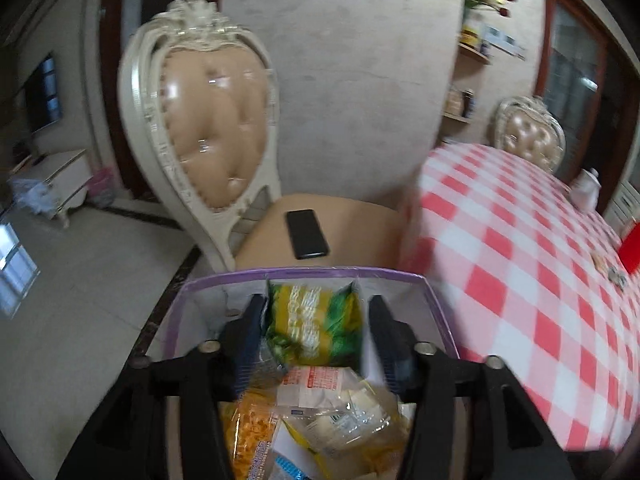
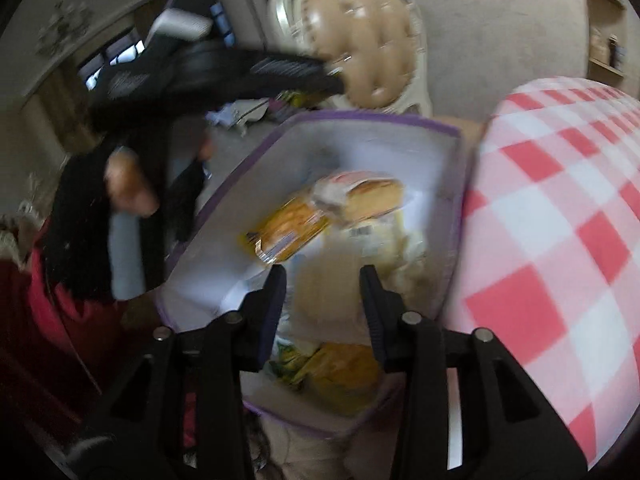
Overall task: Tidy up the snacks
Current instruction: 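Open both tools to drop the snacks into the box, then grasp the white-orange snack bag with the right tool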
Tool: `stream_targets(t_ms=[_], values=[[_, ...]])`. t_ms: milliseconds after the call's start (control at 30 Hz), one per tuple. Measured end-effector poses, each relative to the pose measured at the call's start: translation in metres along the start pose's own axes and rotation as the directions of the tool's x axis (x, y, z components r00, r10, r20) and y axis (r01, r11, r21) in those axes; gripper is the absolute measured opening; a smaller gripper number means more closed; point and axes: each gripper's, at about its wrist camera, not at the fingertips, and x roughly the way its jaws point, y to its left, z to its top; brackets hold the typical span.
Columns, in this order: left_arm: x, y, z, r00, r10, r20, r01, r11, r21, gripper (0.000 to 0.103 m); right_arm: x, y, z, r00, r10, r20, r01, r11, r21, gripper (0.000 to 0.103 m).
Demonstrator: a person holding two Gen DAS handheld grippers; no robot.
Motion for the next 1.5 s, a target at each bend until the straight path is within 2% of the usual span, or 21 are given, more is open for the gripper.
stream_targets(t_ms=[100, 133, 267, 333, 467, 567, 600, 700, 800, 867, 900, 933, 967, 1000, 1067, 1133, 1233, 1300, 1400, 1433, 1500], values=[[-0.008, -0.020, 0.001, 0.999, 0.001, 0.044, -0.002, 1.000, 0.027, 0.083, -0.018, -0.004, 0.001, 0.999, -0.023, 0.030, 0.024, 1.000, -0.010, 0.052], [-0.011, -0.030, 0.002, 0.998, -0.006, 0.055, 0.003, 0.999, 0.042, 0.084, -0.031, -0.012, 0.001, 0.997, -0.041, 0.058, 0.041, 0.999, -0.002, 0.055], [-0.014, -0.102, 0.012, 0.985, -0.164, 0.050, 0.159, 0.982, 0.099, 0.084, -0.083, -0.059, -0.009, 0.971, -0.203, 0.123, 0.196, 0.978, 0.063, 0.061], [-0.011, -0.163, 0.015, 0.959, -0.284, 0.015, 0.279, 0.948, 0.150, 0.085, -0.111, -0.098, -0.025, 0.940, -0.318, 0.123, 0.300, 0.943, 0.142, 0.063], [0.007, -0.287, 0.013, 0.884, -0.458, -0.095, 0.467, 0.849, 0.246, 0.085, -0.167, -0.179, -0.065, 0.855, -0.512, 0.082, 0.453, 0.814, 0.363, 0.063], [0.035, -0.377, 0.007, 0.836, -0.511, -0.199, 0.548, 0.787, 0.283, 0.085, -0.216, -0.240, -0.106, 0.769, -0.637, 0.046, 0.511, 0.657, 0.555, 0.063], [0.045, -0.400, 0.005, 0.827, -0.512, -0.233, 0.561, 0.776, 0.288, 0.085, -0.232, -0.258, -0.118, 0.747, -0.664, 0.027, 0.514, 0.603, 0.610, 0.063], [0.076, -0.464, -0.002, 0.826, -0.491, -0.276, 0.558, 0.781, 0.281, 0.085, -0.269, -0.297, -0.144, 0.693, -0.721, -0.013, 0.516, 0.483, 0.707, 0.063], [0.102, -0.495, -0.002, 0.814, -0.533, -0.231, 0.577, 0.786, 0.219, 0.085, -0.292, -0.330, -0.150, 0.648, -0.761, -0.032, 0.535, 0.424, 0.731, 0.063], [0.111, -0.505, -0.001, 0.808, -0.559, -0.187, 0.588, 0.786, 0.192, 0.085, -0.297, -0.350, -0.148, 0.637, -0.770, -0.032, 0.545, 0.421, 0.725, 0.063], [0.116, -0.508, 0.002, 0.800, -0.574, -0.178, 0.600, 0.774, 0.201, 0.085, -0.300, -0.367, -0.143, 0.630, -0.775, -0.035, 0.553, 0.417, 0.721, 0.063], [0.118, -0.508, 0.004, 0.801, -0.576, -0.166, 0.599, 0.769, 0.225, 0.085, -0.300, -0.378, -0.139, 0.625, -0.780, -0.039, 0.561, 0.413, 0.717, 0.063], [0.122, -0.506, 0.008, 0.813, -0.560, -0.158, 0.582, 0.780, 0.230, 0.085, -0.300, -0.394, -0.132, 0.618, -0.785, -0.043, 0.568, 0.408, 0.715, 0.063], [0.121, -0.499, 0.012, 0.813, -0.564, -0.141, 0.582, 0.787, 0.207, 0.085, -0.300, -0.411, -0.125, 0.615, -0.787, -0.042, 0.569, 0.406, 0.715, 0.063], [0.123, -0.485, 0.019, 0.802, -0.589, -0.101, 0.598, 0.791, 0.131, 0.085, -0.297, -0.440, -0.114, 0.625, -0.780, -0.030, 0.556, 0.418, 0.718, 0.063], [0.122, -0.473, 0.024, 0.786, -0.614, -0.068, 0.618, 0.783, 0.068, 0.085, -0.286, -0.468, -0.093, 0.621, -0.783, -0.034, 0.564, 0.416, 0.714, 0.064], [0.119, -0.467, 0.028, 0.776, -0.630, -0.032, 0.631, 0.775, 0.038, 0.085, -0.270, -0.490, -0.070, 0.621, -0.783, -0.040, 0.590, 0.434, 0.681, 0.068], [0.119, -0.469, 0.028, 0.775, -0.631, -0.039, 0.632, 0.774, 0.040, 0.086, -0.255, -0.505, -0.056, 0.623, -0.779, -0.073, 0.629, 0.443, 0.639, 0.069], [0.123, -0.473, 0.026, 0.769, -0.635, -0.069, 0.638, 0.769, 0.034, 0.086, -0.236, -0.517, -0.050, 0.648, -0.748, -0.143, 0.660, 0.458, 0.595, 0.069], [0.124, -0.473, 0.026, 0.769, -0.636, -0.073, 0.639, 0.769, 0.030, 0.086, -0.232, -0.518, -0.049, 0.650, -0.741, -0.169, 0.672, 0.457, 0.582, 0.068], [0.127, -0.472, 0.025, 0.771, -0.631, -0.084, 0.635, 0.772, 0.023, 0.086, -0.230, -0.514, -0.052, 0.645, -0.740, -0.190, 0.687, 0.452, 0.569, 0.052]])
